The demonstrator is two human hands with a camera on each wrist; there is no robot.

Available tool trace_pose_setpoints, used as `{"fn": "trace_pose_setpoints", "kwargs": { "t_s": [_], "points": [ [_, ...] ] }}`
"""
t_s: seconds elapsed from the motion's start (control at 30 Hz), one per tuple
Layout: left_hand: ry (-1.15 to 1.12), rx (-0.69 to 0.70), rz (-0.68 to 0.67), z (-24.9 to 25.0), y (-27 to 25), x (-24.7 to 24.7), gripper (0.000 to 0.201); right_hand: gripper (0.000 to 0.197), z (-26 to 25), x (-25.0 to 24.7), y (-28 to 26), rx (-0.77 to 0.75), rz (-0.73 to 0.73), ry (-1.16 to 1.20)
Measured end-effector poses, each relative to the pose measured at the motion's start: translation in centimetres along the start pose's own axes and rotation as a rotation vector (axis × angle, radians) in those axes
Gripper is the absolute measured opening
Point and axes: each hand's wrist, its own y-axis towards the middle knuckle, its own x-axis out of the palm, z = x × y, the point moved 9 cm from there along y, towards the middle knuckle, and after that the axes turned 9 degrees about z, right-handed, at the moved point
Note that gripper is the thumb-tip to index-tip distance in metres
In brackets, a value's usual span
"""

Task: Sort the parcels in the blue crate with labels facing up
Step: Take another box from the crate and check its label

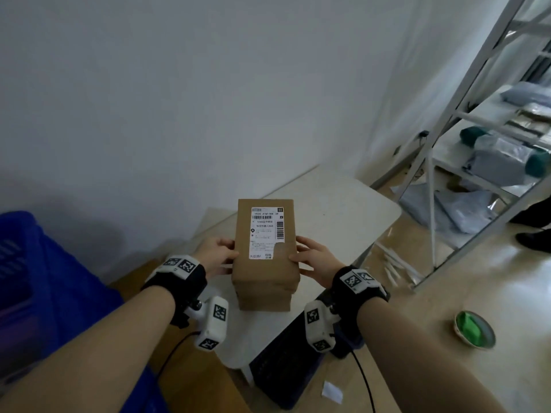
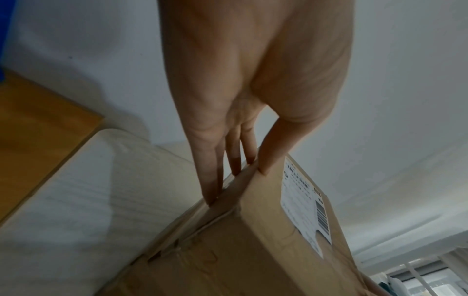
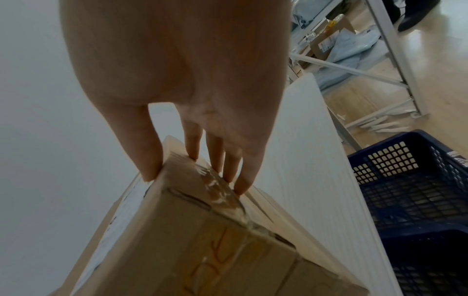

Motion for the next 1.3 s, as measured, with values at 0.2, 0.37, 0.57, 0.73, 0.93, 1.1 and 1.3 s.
{"fn": "trace_pose_setpoints", "kwargs": {
  "t_s": [0.2,0.37,0.57,0.73,0.93,1.1,1.3],
  "points": [
    [-0.066,-0.025,0.034,-1.8,0.6,0.8,0.017,0.060,1.3,0.0,1.5,0.025,-0.008,-0.009],
    [-0.013,0.010,0.001,-1.6,0.5,1.2,0.044,0.060,1.2,-0.3,1.9,0.009,0.037,-0.037],
    [0.377,0.209,-0.005,1.8,-1.8,0.6,0.047,0.055,-3.7,-0.8,-0.4,-0.213,0.198,-0.474],
    [0.751,0.455,0.032,7.2,-5.9,-1.6,0.041,0.044,-9.0,1.9,-4.6,-0.407,0.206,-0.837],
    [0.862,0.675,0.132,13.3,-11.9,-7.0,0.037,0.046,-14.0,8.0,-10.3,-0.575,0.204,-1.102],
    [0.873,0.728,0.238,14.8,-16.5,-15.8,0.036,0.045,-16.7,16.2,-15.5,-0.710,0.155,-1.094],
    [0.882,0.645,0.388,10.5,-20.4,-29.0,0.035,0.045,-16.4,29.1,-21.9,-0.876,0.018,-1.160]
  ]
}}
